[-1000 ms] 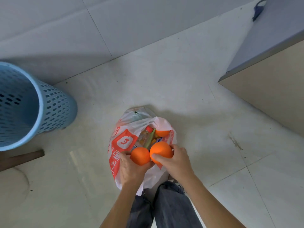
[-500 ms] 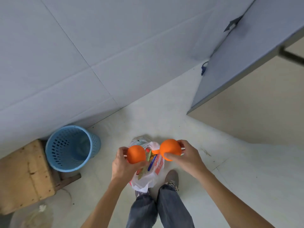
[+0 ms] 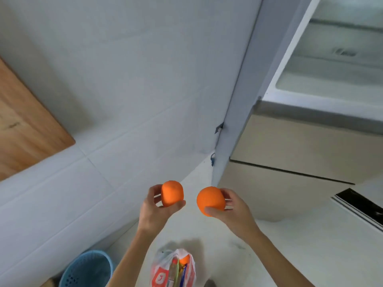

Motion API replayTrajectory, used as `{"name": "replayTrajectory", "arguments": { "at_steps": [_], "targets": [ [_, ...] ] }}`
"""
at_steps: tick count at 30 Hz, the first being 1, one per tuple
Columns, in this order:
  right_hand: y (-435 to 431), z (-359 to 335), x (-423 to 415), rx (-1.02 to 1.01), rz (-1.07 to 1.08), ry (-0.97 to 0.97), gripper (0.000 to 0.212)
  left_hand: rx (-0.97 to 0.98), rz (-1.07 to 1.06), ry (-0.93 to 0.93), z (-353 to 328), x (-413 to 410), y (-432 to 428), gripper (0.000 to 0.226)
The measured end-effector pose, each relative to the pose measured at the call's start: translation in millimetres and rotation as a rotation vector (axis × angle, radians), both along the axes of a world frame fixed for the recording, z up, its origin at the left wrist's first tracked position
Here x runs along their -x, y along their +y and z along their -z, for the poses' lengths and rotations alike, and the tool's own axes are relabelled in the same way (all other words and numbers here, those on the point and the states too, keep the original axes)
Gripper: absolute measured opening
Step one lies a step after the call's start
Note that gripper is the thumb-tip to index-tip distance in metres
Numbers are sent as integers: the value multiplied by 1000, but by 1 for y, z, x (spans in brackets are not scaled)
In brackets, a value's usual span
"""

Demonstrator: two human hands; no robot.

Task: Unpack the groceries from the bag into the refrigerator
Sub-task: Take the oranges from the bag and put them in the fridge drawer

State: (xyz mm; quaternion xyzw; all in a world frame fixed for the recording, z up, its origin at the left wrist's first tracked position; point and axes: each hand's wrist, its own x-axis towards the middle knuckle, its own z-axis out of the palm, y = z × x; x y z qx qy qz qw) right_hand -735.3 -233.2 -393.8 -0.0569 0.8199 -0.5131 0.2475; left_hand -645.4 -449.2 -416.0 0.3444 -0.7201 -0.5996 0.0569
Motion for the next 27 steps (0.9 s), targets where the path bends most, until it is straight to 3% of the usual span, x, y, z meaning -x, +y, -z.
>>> {"name": "replayTrajectory", "arguments": {
  "at_steps": [4,15,18,21,24,27],
  "targets": [
    [37,-73,20,132,90,106,77,-45,113,167,-74,33,19,67],
    [154,-183,98,274,294,312,54,-121,400,378,-206,140,126,76],
    [181,-192,136,351,310,299,61,-167,441,384,-220,182,161,84],
    [203,-194,183,542,338,214,69,-277,468,378,-229,232,194,68],
    [223,-199,239,759,356,86,56,-496,411,396,-237,288,231,56],
    [236,-208,293,967,451,-46,48,-722,322,426,-244,345,266,68]
  ]
}}
